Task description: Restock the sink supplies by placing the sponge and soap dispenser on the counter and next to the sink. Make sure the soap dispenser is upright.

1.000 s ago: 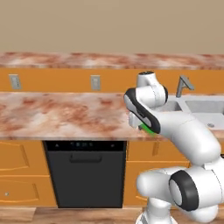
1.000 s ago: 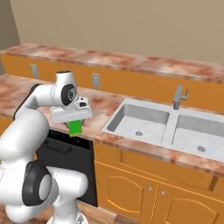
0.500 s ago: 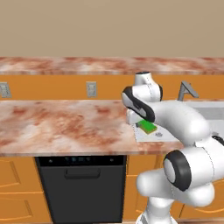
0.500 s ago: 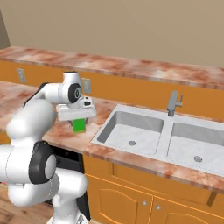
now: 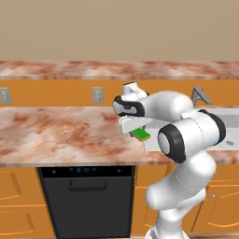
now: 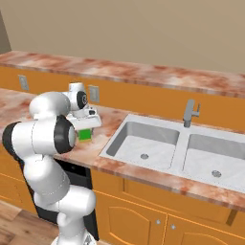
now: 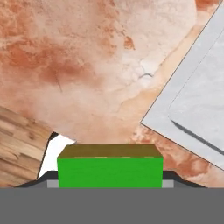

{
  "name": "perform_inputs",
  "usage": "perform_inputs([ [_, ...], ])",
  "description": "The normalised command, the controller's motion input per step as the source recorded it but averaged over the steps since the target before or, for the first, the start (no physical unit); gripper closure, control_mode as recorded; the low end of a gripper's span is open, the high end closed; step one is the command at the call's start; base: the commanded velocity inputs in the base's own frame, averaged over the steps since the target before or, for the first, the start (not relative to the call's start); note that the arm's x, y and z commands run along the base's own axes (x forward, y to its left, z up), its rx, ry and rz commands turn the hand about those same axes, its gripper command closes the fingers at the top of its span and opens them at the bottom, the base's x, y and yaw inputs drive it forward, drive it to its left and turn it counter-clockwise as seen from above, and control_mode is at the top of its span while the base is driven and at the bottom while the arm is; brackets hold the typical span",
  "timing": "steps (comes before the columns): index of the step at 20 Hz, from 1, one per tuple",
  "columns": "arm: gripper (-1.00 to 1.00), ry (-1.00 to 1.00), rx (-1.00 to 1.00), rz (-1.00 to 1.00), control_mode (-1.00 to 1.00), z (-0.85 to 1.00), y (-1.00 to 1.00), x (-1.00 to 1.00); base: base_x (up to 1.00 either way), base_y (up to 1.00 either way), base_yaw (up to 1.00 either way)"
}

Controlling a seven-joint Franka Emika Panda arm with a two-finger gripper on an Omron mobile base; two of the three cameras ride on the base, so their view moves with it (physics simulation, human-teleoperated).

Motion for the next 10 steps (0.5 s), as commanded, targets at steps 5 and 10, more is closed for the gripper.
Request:
perform_inputs([
  [5,1.00,0.01,-0.02,0.00,-1.00,-0.53,0.07,0.66,0.00,0.00,0.00],
  [10,1.00,-0.05,0.00,0.00,-1.00,-0.55,-0.07,0.35,0.00,0.00,0.00],
])
